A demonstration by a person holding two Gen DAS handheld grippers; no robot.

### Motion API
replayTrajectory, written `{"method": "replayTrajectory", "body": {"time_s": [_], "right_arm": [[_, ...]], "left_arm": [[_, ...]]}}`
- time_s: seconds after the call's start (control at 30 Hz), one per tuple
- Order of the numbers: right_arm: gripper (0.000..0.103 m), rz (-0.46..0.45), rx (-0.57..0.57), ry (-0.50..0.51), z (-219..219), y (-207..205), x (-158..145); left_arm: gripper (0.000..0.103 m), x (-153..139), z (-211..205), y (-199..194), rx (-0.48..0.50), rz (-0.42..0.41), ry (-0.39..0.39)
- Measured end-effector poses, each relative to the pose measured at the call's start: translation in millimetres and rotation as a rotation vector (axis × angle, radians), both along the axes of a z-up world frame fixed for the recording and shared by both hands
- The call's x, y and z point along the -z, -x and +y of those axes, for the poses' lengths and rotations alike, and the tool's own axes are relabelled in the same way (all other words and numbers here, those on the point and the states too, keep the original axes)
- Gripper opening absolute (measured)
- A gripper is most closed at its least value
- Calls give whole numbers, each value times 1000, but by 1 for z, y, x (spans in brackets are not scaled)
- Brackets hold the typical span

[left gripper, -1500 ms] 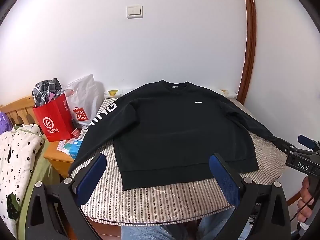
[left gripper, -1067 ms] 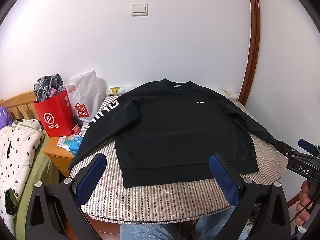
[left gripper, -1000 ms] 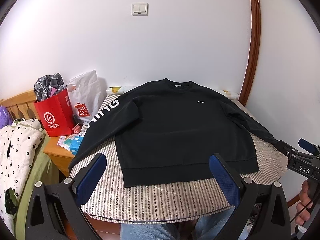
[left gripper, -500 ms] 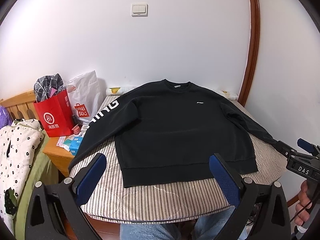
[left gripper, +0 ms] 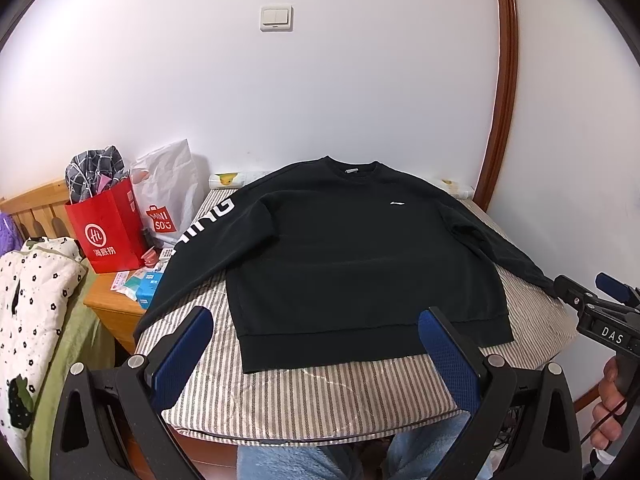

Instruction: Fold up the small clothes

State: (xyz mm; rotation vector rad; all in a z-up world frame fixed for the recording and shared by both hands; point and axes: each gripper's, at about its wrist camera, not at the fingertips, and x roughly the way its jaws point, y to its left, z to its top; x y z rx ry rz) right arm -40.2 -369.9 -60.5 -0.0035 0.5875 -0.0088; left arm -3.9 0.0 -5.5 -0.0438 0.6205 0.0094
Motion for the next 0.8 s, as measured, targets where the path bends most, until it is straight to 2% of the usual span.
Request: {"method": "replayTrajectory", "body": {"time_s": [0.8], "right_arm": [[102,-3,6,1,-3,2,-1]], "left_arm": [[103,2,2,2,-2,5,11]]}}
